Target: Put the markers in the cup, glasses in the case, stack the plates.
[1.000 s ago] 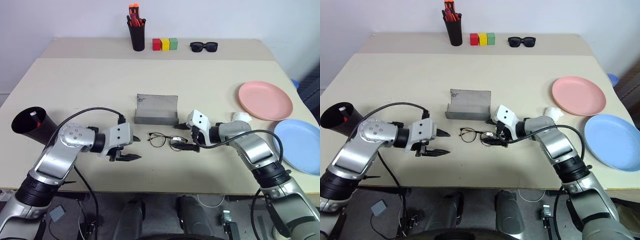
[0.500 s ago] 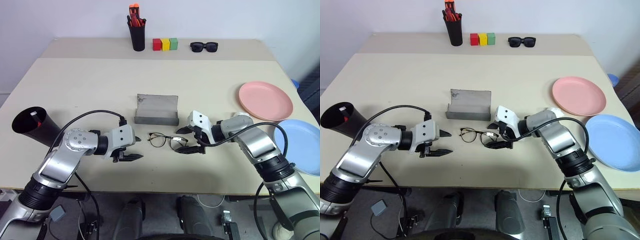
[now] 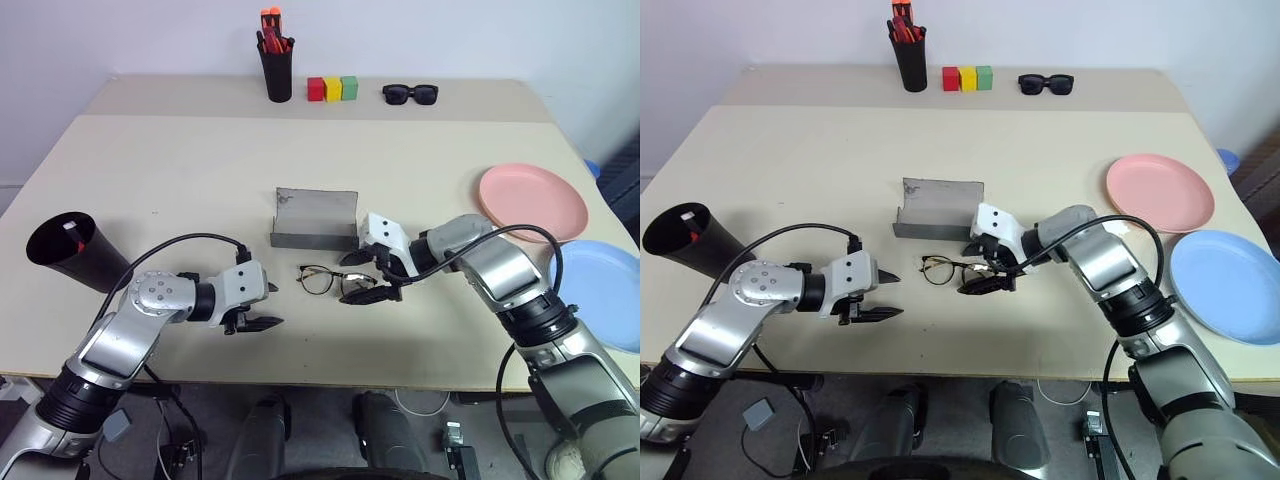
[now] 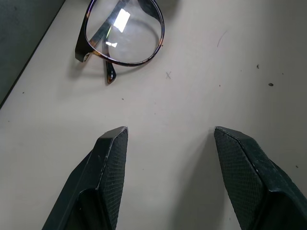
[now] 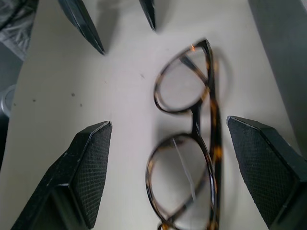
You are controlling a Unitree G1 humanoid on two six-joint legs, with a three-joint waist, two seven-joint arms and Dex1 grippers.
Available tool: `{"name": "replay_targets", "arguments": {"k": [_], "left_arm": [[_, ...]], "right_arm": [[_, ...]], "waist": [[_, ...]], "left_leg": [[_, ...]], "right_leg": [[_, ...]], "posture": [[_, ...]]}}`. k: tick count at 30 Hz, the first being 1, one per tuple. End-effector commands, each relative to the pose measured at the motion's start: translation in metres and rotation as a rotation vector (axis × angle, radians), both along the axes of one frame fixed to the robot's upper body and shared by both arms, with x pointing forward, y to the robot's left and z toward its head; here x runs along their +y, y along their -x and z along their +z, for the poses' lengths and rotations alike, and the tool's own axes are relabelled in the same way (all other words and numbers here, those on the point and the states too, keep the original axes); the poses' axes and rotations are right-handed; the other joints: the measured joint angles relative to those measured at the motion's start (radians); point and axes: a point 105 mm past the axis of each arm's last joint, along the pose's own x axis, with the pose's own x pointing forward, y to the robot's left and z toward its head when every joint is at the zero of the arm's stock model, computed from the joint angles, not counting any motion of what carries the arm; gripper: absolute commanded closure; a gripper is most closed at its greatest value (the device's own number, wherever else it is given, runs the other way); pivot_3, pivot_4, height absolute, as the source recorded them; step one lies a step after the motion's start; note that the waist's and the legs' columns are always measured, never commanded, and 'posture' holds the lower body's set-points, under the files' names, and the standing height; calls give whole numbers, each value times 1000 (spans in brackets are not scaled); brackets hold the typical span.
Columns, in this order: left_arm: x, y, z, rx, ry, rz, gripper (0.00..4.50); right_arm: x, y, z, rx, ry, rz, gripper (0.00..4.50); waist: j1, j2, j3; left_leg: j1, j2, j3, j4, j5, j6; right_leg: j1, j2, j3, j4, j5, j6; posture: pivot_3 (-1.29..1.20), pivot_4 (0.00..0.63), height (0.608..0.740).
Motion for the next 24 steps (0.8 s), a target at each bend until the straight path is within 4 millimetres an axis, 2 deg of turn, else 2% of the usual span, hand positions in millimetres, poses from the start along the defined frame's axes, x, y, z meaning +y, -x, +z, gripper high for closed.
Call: {"name": "replay_targets", "arguments": {"k": [1, 9, 12, 14, 16, 18, 19, 24], "left_arm": [[-3, 1, 1, -15, 4, -7, 1610], [-1, 1, 2, -16, 4, 5, 1610], [0, 1, 3, -16, 4, 9, 1537], [1, 1, 3, -17, 5, 17, 1537], [1, 1, 3, -17, 5, 22, 1537], [1, 1, 3, -17, 5, 25, 1537], [2, 1, 3, -16, 4, 27, 1537], [3, 1, 2, -16, 3, 34, 1537]], "right_arm": [[6, 0, 7, -24, -7, 26, 578], [13, 1, 1, -8, -10, 34, 578], [16, 0, -1, -6, -13, 34, 1396], [18, 0, -2, -3, -16, 36, 2236], [20, 1, -3, 0, -20, 38, 3350], [20, 1, -4, 1, -22, 39, 4248], [21, 2, -4, 1, -22, 40, 4426], [20, 1, -4, -5, -20, 39, 4426]], "waist": [[-1, 0, 0], [-1, 0, 0], [-1, 0, 0], [-1, 0, 0], [-1, 0, 0], [-2, 0, 0], [-3, 0, -1], [-2, 0, -1]], "left_leg": [[0, 0, 0, 0, 0, 0], [0, 0, 0, 0, 0, 0], [0, 0, 0, 0, 0, 0], [0, 0, 0, 0, 0, 0], [0, 0, 0, 0, 0, 0], [0, 0, 0, 0, 0, 0], [0, 0, 0, 0, 0, 0], [2, 0, 0, 0, 0, 0]], "right_leg": [[0, 0, 0, 0, 0, 0], [0, 0, 0, 0, 0, 0], [0, 0, 0, 0, 0, 0], [0, 0, 0, 0, 0, 0], [0, 0, 0, 0, 0, 0], [0, 0, 0, 0, 0, 0], [0, 0, 0, 0, 0, 0], [1, 0, 0, 0, 0, 0]], "posture": [[0, 150, 740], [0, 150, 740], [0, 150, 740], [0, 150, 740], [0, 150, 740], [0, 150, 740], [0, 150, 740], [0, 150, 740]]}}
